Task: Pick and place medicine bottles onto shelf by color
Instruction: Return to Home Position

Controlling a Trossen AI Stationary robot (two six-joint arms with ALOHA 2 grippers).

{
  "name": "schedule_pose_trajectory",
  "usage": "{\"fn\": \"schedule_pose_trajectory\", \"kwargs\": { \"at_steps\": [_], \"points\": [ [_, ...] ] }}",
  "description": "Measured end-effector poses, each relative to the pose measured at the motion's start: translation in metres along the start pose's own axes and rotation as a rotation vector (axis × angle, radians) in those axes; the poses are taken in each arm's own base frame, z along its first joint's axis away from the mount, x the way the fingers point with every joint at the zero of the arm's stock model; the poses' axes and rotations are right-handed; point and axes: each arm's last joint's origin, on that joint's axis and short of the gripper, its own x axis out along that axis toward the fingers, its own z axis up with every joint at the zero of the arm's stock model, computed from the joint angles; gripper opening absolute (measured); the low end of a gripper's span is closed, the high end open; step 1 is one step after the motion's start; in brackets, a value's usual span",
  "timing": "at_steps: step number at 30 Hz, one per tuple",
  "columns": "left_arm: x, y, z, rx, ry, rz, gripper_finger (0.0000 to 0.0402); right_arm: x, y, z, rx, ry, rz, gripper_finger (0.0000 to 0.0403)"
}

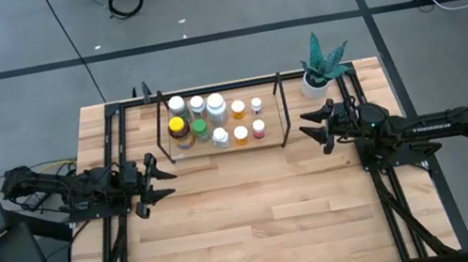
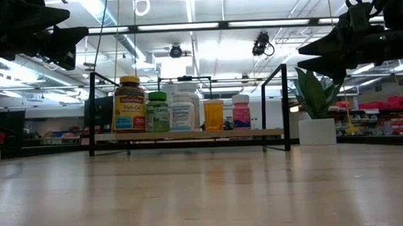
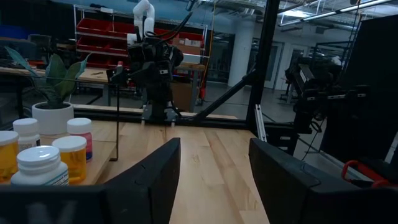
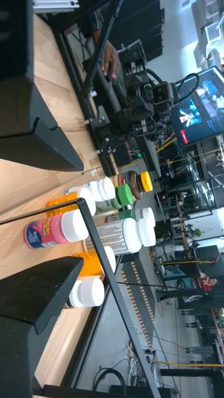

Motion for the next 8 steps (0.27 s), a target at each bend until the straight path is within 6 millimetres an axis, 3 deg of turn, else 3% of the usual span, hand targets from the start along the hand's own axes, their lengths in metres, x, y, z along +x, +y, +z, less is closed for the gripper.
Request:
{"fn": "schedule_pose_trajectory", "kwargs": {
  "at_steps": [8],
  "points": [
    [0.0000,0.0000,0.0000,0.000,0.000,0.000,0.0194,0.0000,0.0000,0.0000,0.000,0.000,0.000,0.0243]
  ]
}}
